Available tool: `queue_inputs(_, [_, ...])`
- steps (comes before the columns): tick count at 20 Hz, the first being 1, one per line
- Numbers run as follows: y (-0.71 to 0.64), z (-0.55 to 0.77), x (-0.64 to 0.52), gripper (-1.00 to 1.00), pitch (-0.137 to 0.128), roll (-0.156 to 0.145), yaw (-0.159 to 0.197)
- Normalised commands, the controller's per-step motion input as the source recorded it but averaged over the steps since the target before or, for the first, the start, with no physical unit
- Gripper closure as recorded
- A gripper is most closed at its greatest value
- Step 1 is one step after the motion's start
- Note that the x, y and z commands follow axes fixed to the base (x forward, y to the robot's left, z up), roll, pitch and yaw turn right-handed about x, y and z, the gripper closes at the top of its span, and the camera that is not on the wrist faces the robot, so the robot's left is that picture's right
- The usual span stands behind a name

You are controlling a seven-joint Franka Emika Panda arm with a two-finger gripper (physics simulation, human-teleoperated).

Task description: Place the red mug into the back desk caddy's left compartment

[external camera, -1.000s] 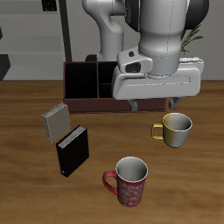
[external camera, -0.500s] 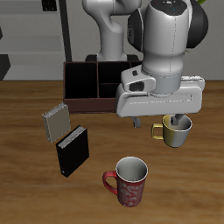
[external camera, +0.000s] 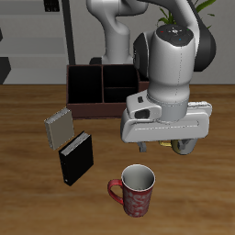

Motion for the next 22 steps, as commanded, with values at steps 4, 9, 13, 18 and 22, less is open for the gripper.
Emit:
queue_inputs(4, [-0.01, -0.28, 0.11, -1.00, 0.034, 0.002, 0.009])
queue_inputs(9, [-0.04, -0.35, 0.08, -1.00, 0.038, -0.005, -0.009])
queue_inputs(13, [-0.04, -0.30, 0.01, -1.00, 0.028, -0.003, -0.013])
queue_inputs(18, [-0.07, -0.35, 0.08, -1.00, 0.047, -0.004, -0.005])
queue_inputs(22, [-0.07, -0.36, 0.08, -1.00, 0.061, -0.008, -0.001])
